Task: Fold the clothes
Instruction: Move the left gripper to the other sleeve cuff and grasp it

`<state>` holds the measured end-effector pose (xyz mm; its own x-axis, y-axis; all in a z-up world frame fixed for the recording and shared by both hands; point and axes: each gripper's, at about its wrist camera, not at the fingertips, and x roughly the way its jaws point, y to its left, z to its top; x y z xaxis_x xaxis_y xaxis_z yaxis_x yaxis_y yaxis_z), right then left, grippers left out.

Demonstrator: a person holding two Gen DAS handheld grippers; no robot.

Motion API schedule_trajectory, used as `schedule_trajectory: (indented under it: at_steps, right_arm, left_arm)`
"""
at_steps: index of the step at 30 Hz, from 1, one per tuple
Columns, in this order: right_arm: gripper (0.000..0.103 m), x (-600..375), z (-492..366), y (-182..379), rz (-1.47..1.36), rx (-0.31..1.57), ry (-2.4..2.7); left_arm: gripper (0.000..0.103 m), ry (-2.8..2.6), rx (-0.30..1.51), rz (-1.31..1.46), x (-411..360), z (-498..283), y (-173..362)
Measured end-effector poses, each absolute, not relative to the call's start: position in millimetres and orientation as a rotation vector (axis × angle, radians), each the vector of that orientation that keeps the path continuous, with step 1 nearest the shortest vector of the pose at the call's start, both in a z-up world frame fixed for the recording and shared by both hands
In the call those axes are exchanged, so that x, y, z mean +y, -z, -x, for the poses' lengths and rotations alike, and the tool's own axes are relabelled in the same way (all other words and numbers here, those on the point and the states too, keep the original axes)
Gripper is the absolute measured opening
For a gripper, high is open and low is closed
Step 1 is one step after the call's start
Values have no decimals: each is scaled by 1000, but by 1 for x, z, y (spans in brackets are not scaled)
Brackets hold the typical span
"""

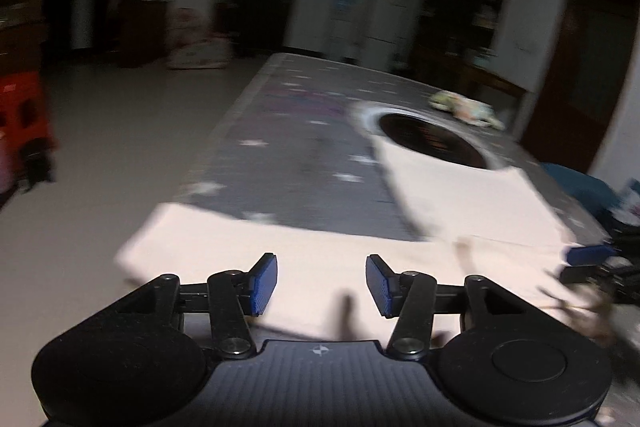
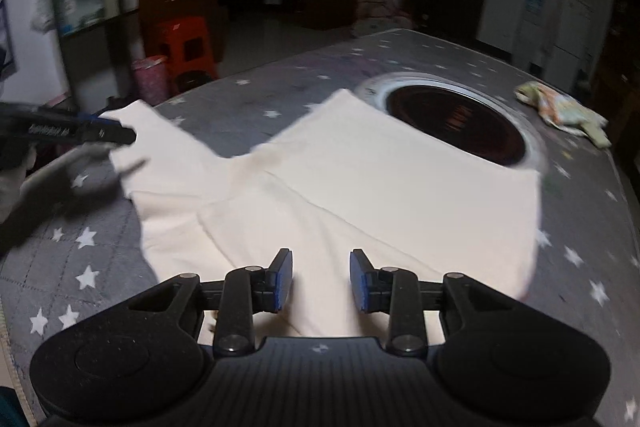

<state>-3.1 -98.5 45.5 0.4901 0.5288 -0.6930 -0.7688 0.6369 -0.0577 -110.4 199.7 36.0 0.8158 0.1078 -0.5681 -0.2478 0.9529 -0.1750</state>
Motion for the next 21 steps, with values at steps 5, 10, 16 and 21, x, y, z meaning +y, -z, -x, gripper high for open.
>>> schedule_trajectory:
  at_steps: [5,10,16,21]
  right_arm:
    - [31,-80,3,-27,431,737,-854]
    - [33,-86,6,-35,408,723,-852]
    - [34,-96,9,-44,384,701,-838]
    - [34,-104,12,-51,363,681,-826]
  left_arm:
    - [62,-361,574,257,232,121,-32]
    - [67,-453,592,307,256,118,-24]
    - [53,-450,618,410,274,109,-12]
    - [19,-462,599,404,271,115,-14]
